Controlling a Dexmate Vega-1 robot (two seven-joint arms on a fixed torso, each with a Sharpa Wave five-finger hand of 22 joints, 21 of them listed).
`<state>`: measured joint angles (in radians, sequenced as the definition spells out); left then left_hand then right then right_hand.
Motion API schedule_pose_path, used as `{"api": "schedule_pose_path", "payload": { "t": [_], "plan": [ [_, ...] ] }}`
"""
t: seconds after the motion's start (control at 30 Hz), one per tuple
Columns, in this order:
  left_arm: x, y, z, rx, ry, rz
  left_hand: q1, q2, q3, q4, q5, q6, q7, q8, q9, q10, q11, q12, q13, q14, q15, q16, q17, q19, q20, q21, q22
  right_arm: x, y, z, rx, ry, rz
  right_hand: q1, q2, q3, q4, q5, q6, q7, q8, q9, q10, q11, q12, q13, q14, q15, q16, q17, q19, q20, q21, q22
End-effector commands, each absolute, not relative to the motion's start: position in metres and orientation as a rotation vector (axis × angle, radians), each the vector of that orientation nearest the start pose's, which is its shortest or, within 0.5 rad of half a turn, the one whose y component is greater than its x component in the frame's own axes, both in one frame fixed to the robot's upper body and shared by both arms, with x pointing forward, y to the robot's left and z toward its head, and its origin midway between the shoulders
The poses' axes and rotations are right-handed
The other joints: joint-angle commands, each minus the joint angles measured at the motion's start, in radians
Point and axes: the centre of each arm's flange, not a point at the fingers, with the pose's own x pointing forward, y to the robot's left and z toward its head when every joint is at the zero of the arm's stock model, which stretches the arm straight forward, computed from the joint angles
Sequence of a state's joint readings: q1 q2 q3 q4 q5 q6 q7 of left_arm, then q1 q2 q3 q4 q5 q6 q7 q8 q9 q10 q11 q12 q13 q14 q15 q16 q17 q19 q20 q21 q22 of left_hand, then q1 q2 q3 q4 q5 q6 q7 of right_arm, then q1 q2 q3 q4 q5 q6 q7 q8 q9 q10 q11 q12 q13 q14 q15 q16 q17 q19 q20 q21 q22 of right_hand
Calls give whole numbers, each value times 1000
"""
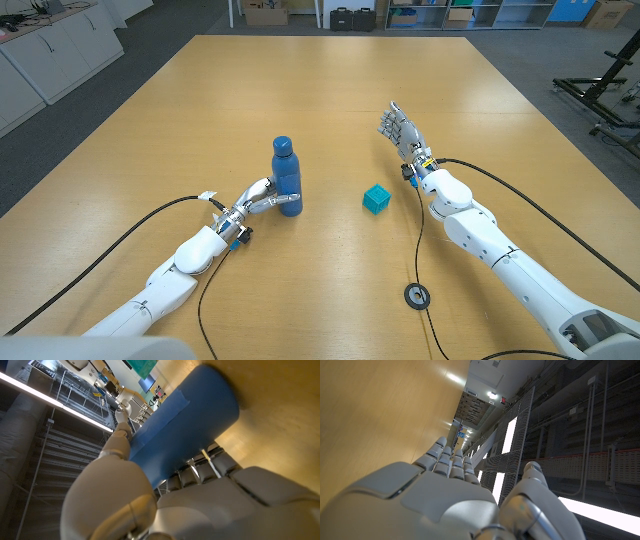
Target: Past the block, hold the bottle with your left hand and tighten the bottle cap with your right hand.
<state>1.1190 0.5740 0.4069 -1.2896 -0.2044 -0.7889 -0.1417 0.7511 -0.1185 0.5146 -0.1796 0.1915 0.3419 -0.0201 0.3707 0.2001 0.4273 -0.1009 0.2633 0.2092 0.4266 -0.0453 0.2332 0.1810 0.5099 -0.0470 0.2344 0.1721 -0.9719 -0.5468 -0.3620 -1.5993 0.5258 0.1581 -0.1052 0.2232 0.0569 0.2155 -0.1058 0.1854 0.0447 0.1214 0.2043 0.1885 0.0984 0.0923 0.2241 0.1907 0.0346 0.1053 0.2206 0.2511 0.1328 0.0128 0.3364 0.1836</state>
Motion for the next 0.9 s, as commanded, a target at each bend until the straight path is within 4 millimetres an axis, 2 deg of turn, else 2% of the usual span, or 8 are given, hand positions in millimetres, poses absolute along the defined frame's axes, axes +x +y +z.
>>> {"api": "schedule_pose_path", "payload": {
  "t": [0.03,0.2,0.33,0.37,0.53,0.67,0.9],
  "plan": [
    [560,246,-169,356,-753,-466,59,45,28,-3,-7,55,-23,16,3,46,-10,13,3,40,-160,8,2,40,-130,9,1,606,-245,-26,-59,-601,220,2,4,1,-4,4,10,26,-3,2,8,1,-4,2,2,3,2,3,5,8,-1,5],
    [556,248,-171,337,-730,-428,139,76,58,-6,-1,94,-24,29,3,98,-18,18,4,91,-173,9,2,91,-134,15,2,605,-244,-26,-58,-603,223,2,4,1,-4,4,11,25,-3,2,6,1,-4,2,2,2,2,3,4,8,-2,6],
    [552,250,-168,337,-726,-413,174,87,70,-6,4,113,-25,35,3,124,-15,22,5,114,-176,7,3,111,-134,17,3,604,-244,-26,-60,-610,224,2,4,0,-4,4,11,25,-3,2,7,2,-4,2,1,2,2,3,4,8,-3,6],
    [551,250,-167,340,-727,-412,181,89,73,-4,5,124,-24,39,3,129,-4,21,5,121,-176,7,3,117,-132,17,3,603,-244,-25,-58,-612,224,2,4,0,-4,4,12,25,-3,2,8,2,-4,2,2,3,2,3,4,8,-3,6],
    [541,255,-158,343,-744,-388,180,89,72,2,5,139,-27,44,3,143,4,23,6,134,-175,7,4,130,-131,20,4,600,-244,-26,-60,-624,227,2,5,0,-4,4,11,26,-3,2,8,-1,-4,2,1,1,2,3,6,7,-3,6],
    [532,261,-152,344,-751,-364,179,88,71,6,5,152,-30,49,3,160,4,25,6,149,-175,7,4,140,-131,21,4,597,-244,-27,-63,-633,229,3,5,-1,-4,4,22,16,1,2,13,-27,-2,2,14,-18,6,3,13,-5,-4,6],
    [520,272,-146,351,-747,-343,182,89,71,7,5,165,-32,53,3,173,3,27,7,163,-178,8,5,152,-132,23,5,588,-239,-26,-84,-644,243,4,6,-1,-5,4,25,15,1,2,14,-26,-2,2,16,-23,7,3,16,-11,-4,6]
  ]
}}
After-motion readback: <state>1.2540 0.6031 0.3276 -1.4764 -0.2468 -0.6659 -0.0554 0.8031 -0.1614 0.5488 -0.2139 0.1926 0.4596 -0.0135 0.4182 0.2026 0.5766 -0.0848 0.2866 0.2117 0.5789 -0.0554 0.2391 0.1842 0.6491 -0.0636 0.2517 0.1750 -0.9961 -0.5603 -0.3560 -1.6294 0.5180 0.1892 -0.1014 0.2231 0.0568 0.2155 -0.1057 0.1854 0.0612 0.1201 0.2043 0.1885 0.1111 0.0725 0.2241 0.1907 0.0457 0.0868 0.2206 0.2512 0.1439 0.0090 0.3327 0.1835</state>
